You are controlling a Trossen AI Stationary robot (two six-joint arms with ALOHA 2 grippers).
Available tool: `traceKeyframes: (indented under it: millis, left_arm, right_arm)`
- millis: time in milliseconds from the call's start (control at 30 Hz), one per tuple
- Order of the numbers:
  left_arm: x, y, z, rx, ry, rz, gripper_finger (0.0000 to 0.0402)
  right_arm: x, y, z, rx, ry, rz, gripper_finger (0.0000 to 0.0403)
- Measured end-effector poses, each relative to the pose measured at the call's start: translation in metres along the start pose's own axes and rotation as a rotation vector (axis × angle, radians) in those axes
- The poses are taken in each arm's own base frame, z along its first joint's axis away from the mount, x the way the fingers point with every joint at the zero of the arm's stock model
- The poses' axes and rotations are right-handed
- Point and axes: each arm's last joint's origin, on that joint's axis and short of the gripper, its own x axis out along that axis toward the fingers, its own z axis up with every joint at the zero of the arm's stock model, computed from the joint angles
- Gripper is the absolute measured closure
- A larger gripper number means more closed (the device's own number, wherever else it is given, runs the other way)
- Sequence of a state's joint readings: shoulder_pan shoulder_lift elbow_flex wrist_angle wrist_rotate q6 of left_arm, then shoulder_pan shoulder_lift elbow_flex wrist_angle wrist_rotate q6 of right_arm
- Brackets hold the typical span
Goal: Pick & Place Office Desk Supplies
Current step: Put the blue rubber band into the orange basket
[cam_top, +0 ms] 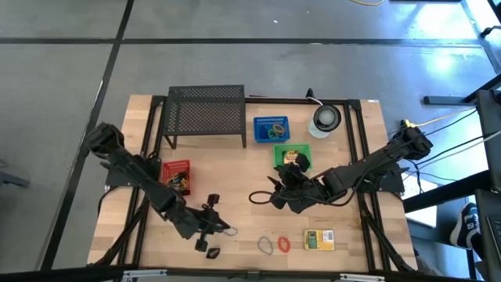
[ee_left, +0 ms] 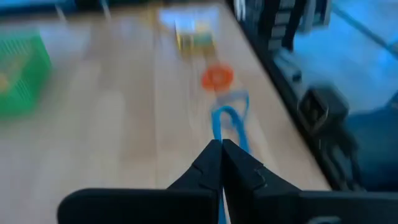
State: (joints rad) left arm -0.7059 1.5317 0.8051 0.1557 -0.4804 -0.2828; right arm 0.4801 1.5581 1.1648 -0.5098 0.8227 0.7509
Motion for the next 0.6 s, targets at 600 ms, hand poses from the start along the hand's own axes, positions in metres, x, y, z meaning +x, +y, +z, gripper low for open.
traceKeyframes:
  millis: [600]
  left_arm:
    - [-0.041,0.005,0.067,0.203,-0.512,0.052,0.04]
  right_arm:
    - [0.0,-0.001,0.001,-0.001,-0.04,-0.044,0.0225]
